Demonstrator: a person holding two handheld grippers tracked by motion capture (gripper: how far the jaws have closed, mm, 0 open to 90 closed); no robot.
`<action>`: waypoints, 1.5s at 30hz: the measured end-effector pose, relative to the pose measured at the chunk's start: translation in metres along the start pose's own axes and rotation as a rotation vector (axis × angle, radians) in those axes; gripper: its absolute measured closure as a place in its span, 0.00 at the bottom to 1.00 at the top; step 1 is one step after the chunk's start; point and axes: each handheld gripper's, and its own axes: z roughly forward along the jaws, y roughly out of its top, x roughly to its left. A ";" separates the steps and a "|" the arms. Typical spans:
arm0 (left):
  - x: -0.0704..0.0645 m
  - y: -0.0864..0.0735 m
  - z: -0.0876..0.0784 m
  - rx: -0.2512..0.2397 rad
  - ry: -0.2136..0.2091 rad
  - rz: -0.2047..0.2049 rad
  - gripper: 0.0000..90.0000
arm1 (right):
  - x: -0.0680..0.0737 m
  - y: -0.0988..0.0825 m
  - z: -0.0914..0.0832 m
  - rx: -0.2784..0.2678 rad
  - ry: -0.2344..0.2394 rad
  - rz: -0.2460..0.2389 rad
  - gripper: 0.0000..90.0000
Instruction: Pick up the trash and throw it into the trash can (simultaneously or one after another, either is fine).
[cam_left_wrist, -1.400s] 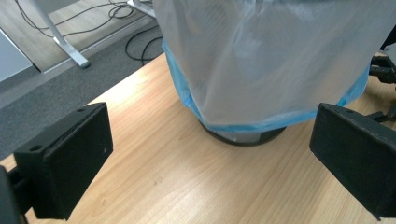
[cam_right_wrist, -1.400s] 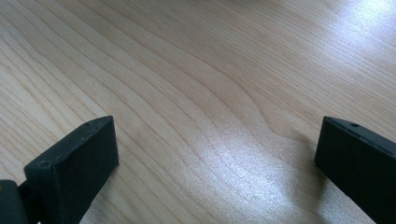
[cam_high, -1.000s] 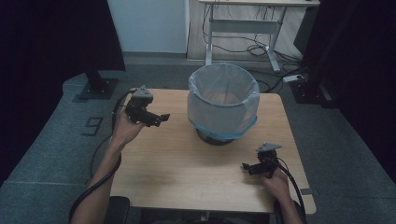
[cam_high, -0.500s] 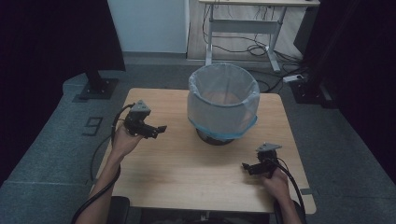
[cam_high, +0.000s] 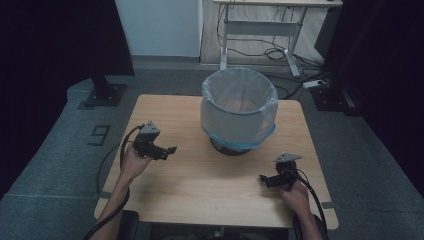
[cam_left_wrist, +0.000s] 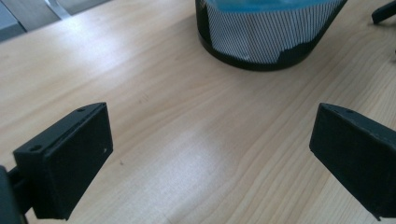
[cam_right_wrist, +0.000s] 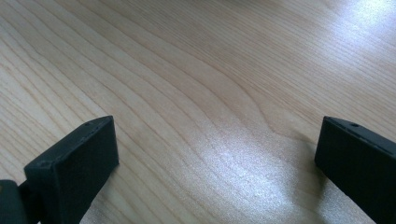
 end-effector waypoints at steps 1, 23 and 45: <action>-0.001 -0.003 0.001 0.003 0.002 0.001 0.00 | 0.000 0.000 0.000 0.000 0.000 0.000 0.00; -0.012 -0.050 0.034 0.068 -0.019 -0.018 0.00 | 0.000 0.000 0.000 0.000 0.000 0.000 0.00; -0.023 -0.070 0.060 0.189 -0.036 0.026 0.00 | 0.000 0.000 0.000 -0.001 0.000 0.000 0.00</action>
